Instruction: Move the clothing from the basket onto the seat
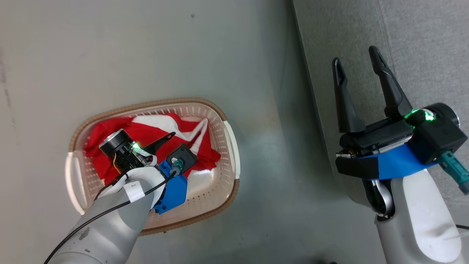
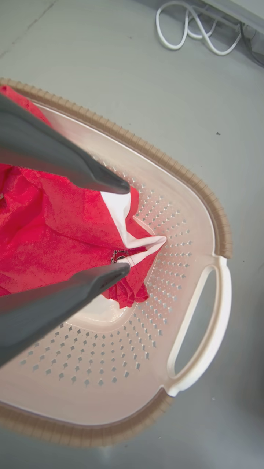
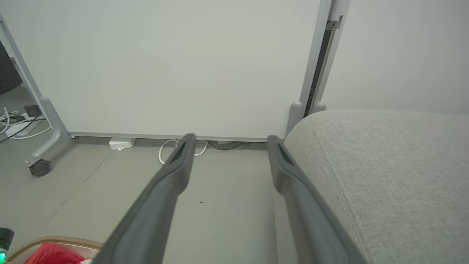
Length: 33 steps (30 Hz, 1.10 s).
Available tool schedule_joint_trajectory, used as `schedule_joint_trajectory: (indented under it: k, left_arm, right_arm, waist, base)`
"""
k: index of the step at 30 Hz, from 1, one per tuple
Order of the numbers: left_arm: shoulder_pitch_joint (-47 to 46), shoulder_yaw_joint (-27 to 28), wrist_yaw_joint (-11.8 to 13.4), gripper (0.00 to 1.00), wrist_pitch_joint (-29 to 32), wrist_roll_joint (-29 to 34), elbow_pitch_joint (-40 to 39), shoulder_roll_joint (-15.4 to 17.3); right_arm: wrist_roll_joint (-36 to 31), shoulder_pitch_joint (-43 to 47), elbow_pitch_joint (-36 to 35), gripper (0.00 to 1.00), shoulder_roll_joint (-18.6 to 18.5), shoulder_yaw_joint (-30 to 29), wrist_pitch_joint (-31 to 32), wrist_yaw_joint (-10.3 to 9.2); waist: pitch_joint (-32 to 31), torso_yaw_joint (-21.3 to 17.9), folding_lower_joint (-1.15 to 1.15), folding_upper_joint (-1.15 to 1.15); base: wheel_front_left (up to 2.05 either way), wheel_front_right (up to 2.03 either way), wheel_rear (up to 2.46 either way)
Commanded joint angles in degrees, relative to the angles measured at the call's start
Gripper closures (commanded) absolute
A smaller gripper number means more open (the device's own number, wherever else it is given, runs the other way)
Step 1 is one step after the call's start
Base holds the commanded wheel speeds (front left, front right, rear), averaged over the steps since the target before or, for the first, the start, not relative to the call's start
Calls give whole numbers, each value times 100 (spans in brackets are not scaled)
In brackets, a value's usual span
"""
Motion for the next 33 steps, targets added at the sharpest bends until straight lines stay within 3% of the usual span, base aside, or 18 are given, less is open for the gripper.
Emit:
schedule_joint_trajectory:
  k: [1, 16, 30, 32, 33]
  left_arm:
    - [-107, -81, -2, 0, 66, -81, 50, 17]
    - [-625, -1727, -3, 0, 1554, -1275, 277, 486]
    - [-1009, -2288, -4, 0, 2137, -1747, 244, 673]
    - [-1039, -2309, -4, 100, 2185, -1763, 254, 676]
    - [-1033, -2320, -4, 100, 2188, -1763, 254, 668]
  right_arm:
    - [28, -114, -46, 0, -6, 3, -20, 13]
    - [169, -405, -475, 0, -5, -16, -20, 12]
    - [258, -361, -806, 0, -5, -174, -20, 12]
    - [251, -354, -826, 0, -5, -197, -20, 13]
    - [250, -360, -831, 0, -5, -201, -20, 13]
  waist:
    - [329, -162, -1, 0]
    - [1355, -413, -1, 0]
    - [2000, -455, -1, 0]
    - [2021, -440, -1, 0]
    - [2023, -433, -1, 0]
  base:
    - [0, 0, 0]
    - [0, 0, 0]
    - [0, 0, 0]
    - [0, 0, 0]
    - [0, 0, 0]
